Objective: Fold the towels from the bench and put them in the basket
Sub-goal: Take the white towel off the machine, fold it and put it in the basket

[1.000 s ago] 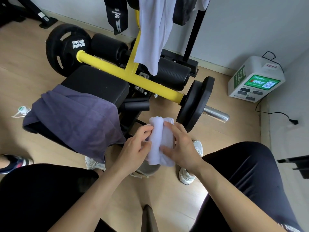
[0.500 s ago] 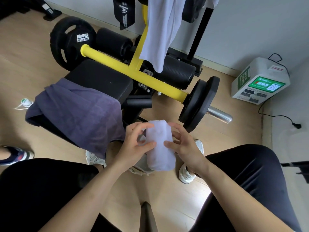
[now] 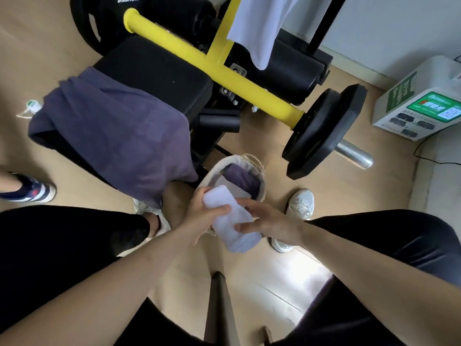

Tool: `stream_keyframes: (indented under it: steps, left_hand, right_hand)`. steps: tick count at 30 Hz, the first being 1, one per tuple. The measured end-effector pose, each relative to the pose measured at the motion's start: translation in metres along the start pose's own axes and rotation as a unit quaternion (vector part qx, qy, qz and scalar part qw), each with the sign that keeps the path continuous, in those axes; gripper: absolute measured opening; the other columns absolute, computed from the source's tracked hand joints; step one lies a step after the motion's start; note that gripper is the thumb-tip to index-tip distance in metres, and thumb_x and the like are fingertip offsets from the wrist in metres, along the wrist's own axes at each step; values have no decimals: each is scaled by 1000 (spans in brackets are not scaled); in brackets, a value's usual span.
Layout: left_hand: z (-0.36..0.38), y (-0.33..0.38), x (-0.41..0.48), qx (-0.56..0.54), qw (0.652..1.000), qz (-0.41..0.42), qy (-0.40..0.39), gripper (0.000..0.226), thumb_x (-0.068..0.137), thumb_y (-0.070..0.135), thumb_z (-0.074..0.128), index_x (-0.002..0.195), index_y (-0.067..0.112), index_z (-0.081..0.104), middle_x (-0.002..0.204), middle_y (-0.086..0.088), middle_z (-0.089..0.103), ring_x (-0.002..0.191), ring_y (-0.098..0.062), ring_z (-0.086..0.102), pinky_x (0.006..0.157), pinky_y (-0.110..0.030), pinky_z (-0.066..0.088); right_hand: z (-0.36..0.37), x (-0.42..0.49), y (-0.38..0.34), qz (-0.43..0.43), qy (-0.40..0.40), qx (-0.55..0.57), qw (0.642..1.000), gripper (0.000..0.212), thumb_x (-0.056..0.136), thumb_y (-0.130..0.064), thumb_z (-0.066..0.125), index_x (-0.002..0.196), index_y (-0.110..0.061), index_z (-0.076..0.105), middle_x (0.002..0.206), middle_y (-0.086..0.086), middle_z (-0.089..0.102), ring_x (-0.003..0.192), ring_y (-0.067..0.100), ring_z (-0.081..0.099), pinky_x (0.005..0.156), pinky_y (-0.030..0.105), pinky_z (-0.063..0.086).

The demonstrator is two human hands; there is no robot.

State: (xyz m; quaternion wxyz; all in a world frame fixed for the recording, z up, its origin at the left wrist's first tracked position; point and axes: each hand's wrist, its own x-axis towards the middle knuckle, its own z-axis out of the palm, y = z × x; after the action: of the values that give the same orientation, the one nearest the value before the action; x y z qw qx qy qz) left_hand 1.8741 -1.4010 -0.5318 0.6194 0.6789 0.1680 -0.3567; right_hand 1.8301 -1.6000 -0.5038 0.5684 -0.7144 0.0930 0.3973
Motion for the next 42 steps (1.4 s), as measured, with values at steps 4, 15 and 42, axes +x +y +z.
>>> stream_keyframes:
  steps: [4, 15, 42]
  left_hand:
    - [-6, -19, 31, 7, 998, -56, 11, 83, 65, 36, 92, 136, 20, 50, 126, -7, 63, 112, -29, 66, 71, -48, 63]
    - [-49, -74, 111, 268, 953, -46, 135, 55, 88, 28, 71, 138, 13, 54, 132, -8, 64, 124, -32, 58, 102, -42, 47]
    - [-55, -110, 131, 171, 973, -55, 144, 37, 88, 33, 54, 122, 27, 66, 113, -4, 72, 103, -37, 69, 89, -57, 59]
  right_hand:
    - [-7, 33, 15, 10, 5, -5, 1000, 60, 87, -11, 72, 139, -32, 50, 135, -6, 58, 127, 15, 53, 107, 33, 45]
    - [-28, 145, 76, -27, 46, -184, 981, 64, 95, -16, 61, 152, -27, 34, 156, -4, 39, 144, 22, 33, 119, 34, 26]
    - [-12, 185, 115, -317, 86, -582, 744, 71, 86, -48, 60, 148, -24, 35, 130, 13, 61, 107, 34, 62, 85, 39, 56]
